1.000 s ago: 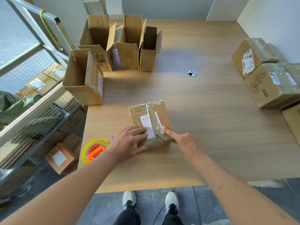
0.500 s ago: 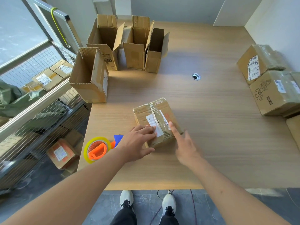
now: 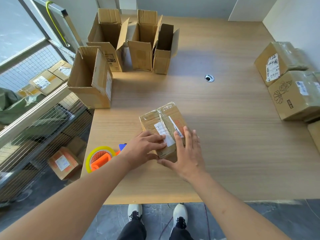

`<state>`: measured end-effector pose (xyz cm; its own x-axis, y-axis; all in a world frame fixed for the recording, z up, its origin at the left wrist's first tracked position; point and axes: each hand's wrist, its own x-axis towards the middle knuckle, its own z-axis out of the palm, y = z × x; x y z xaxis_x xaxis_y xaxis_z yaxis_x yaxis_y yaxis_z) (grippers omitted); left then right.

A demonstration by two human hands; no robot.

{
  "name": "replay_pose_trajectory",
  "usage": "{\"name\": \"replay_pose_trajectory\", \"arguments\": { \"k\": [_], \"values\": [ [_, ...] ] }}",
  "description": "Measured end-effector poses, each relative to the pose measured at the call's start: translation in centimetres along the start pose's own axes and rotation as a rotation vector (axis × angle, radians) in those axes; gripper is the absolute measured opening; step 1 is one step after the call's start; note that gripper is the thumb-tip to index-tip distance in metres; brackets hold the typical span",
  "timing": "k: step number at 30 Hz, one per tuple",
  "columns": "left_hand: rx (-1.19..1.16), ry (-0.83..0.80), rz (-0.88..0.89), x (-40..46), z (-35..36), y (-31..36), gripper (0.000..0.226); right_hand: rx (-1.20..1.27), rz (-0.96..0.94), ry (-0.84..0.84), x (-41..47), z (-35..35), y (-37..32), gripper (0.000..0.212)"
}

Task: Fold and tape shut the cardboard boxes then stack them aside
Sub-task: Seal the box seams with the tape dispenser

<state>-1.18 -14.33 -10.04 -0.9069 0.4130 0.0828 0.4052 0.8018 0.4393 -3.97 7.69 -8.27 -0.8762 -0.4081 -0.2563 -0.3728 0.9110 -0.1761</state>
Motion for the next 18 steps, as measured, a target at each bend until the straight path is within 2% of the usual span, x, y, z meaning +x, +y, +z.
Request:
{"name": "replay_pose_trajectory", "arguments": {
  "k": [4,6,12,18],
  "values": [
    [0.023,-0.021,0.018,0.4,-0.5,-0.2,0.060,-0.066,0.024,0.001,0.2,-0.1,-0.5,0.128],
    [0.054,-0.014,0.001,0.6,-1.0,-0.1,0.063,-0.070,0.036,-0.050,0.3,-0.8,-1.0,0.127],
    [0.125,0.003,-0.350,0.4,-1.8,-0.2,0.075,-0.040,0.168,-0.121,2.2,-2.7,-3.6,0.129],
    [0.029,-0.068,-0.375,0.5,-1.4,-1.0,0.077,-0.044,0.159,-0.059,3.1,-2.1,-3.4,0.135]
  ]
}}
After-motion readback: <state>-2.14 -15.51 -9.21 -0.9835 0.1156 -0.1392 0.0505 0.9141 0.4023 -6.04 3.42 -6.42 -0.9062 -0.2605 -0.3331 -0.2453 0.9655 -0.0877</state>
